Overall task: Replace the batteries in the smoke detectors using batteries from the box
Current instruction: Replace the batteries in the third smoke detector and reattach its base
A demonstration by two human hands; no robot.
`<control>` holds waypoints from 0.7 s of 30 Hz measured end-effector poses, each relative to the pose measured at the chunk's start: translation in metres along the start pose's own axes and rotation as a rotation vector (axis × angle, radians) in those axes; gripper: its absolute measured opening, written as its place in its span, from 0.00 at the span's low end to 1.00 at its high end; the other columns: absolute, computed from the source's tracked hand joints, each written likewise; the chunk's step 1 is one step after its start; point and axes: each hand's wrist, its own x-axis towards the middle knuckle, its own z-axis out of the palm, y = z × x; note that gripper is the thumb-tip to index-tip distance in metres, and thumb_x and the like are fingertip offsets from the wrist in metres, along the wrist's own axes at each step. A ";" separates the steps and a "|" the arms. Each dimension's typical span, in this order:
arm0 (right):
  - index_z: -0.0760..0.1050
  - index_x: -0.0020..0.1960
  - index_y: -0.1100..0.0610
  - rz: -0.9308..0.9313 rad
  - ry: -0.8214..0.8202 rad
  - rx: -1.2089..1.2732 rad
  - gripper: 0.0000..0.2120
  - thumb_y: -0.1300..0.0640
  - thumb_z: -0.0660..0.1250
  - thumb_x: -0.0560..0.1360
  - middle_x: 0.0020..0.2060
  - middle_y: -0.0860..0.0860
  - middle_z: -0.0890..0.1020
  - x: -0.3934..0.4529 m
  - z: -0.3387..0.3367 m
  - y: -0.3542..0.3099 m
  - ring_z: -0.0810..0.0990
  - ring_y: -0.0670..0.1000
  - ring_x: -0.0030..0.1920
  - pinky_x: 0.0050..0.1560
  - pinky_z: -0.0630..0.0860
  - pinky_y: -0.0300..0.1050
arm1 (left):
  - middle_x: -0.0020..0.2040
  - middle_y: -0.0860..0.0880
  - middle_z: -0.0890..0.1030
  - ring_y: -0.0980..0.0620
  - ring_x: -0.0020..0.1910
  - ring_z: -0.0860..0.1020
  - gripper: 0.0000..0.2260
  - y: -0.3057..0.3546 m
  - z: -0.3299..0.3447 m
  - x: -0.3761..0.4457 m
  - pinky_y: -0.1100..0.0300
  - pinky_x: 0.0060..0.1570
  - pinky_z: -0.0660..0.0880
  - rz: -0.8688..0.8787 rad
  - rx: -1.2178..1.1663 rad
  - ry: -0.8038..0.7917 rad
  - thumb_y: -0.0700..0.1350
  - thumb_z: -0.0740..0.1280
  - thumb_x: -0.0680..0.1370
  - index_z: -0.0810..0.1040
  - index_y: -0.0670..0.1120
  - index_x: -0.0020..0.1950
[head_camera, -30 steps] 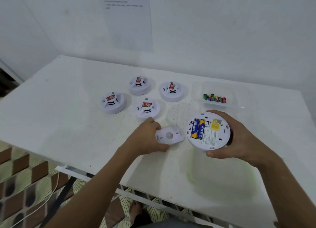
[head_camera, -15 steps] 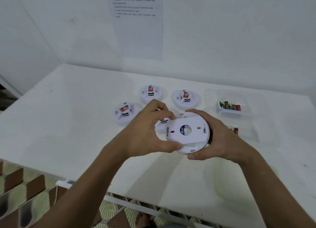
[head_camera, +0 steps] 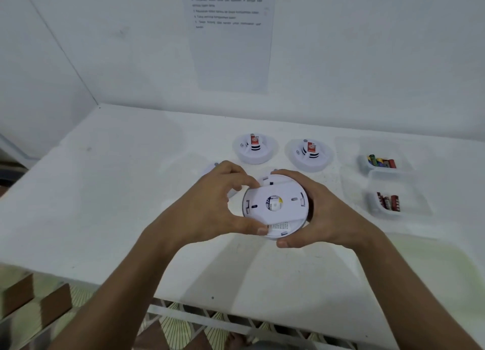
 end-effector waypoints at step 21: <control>0.71 0.68 0.50 -0.044 -0.071 0.033 0.41 0.64 0.82 0.58 0.58 0.44 0.80 0.017 0.030 -0.016 0.78 0.50 0.62 0.56 0.80 0.46 | 0.51 0.64 0.81 0.54 0.45 0.83 0.28 -0.016 -0.024 -0.022 0.60 0.44 0.81 -0.043 -0.252 -0.099 0.39 0.78 0.66 0.78 0.53 0.65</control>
